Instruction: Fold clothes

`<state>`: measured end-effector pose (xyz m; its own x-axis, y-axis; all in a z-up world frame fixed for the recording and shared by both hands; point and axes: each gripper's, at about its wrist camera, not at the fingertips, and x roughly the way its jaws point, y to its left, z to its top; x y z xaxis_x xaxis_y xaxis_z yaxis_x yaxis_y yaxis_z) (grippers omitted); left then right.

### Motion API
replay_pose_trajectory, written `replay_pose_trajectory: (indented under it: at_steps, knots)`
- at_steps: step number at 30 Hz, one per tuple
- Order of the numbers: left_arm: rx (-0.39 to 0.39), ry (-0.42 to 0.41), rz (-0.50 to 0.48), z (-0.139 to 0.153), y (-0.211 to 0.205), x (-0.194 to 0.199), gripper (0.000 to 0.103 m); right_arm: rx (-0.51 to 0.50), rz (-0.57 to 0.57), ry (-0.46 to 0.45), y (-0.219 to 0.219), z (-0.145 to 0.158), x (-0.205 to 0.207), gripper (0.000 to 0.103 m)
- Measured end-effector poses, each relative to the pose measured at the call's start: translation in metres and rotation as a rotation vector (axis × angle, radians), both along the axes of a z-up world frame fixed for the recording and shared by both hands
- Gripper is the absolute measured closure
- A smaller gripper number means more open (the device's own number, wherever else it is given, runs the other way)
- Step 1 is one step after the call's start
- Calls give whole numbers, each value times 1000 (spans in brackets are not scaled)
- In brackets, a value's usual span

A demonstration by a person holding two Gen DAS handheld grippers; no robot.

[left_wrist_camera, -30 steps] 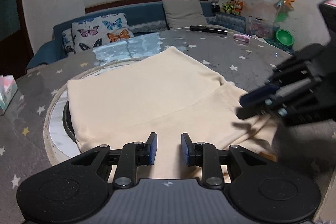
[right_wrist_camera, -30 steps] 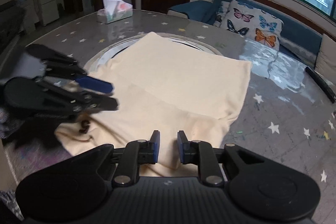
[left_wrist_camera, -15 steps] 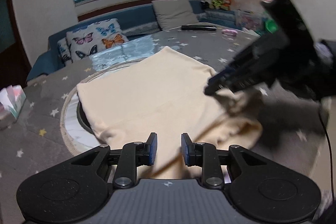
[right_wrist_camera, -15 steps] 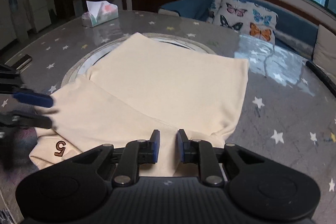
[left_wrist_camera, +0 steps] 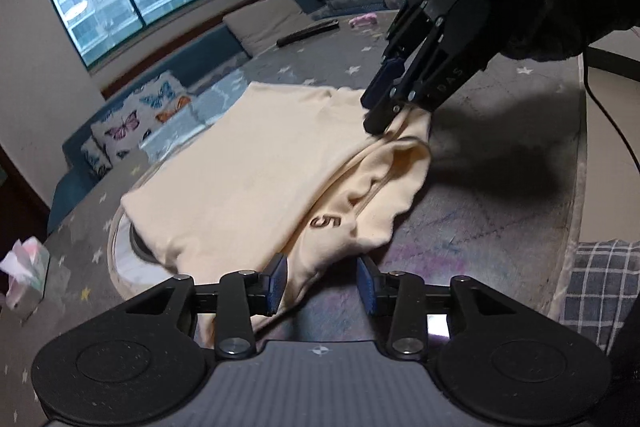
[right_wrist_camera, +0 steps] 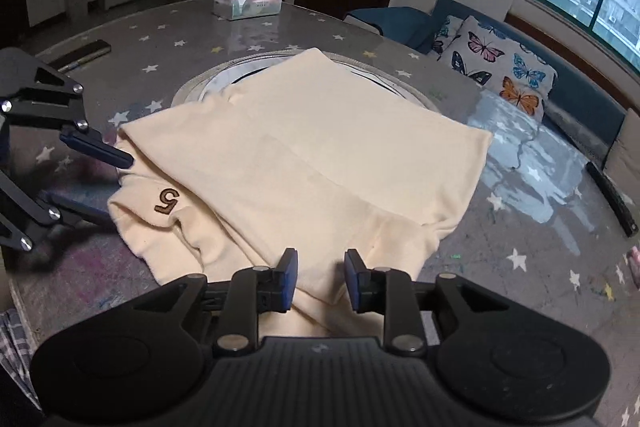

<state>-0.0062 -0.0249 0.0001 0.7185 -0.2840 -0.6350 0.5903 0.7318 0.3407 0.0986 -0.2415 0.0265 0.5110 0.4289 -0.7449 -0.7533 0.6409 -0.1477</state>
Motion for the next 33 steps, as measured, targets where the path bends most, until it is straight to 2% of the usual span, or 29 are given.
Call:
replay_pose_trajectory:
  at_steps: [4, 7, 8, 15, 18, 21, 25, 26, 28, 30, 32, 33]
  knots:
    - [-3, -29, -14, -2, -6, 6, 63, 4, -5, 0, -5, 1, -1, 77]
    - [-35, -35, -5, 1, -4, 13, 88, -4, 16, -25, -10, 10, -5, 71]
    - [-55, -31, 4, 3, -2, 17, 91, -10, 34, -34, -12, 13, -9, 69]
    - [-213, 27, 103, 29, 20, 56, 94, -65, 213, -87, -17, 21, -38, 42]
    - [-240, 49, 116, 33, 22, 70, 94, -82, 240, -130, -7, 11, -39, 40]
    - [-257, 71, 129, 33, 25, 78, 94, -65, 245, -147, 4, 0, -33, 47]
    - [-267, 91, 134, 30, 28, 74, 93, -64, 227, -141, 16, -9, -20, 82]
    - [-264, 91, 132, 30, 29, 71, 90, -59, 220, -124, 16, -7, -16, 86]
    - [-261, 86, 132, 29, 30, 62, 89, -36, 206, -87, 15, -3, -8, 91]
    - [-250, 76, 135, 27, 30, 51, 79, -14, 188, -61, 14, 3, -2, 92]
    - [-222, 57, 146, 23, 30, 40, 65, 6, 167, -37, 12, 7, 3, 92]
    - [-202, 44, 152, 21, 30, 34, 65, 16, 158, -27, 12, 10, 5, 93]
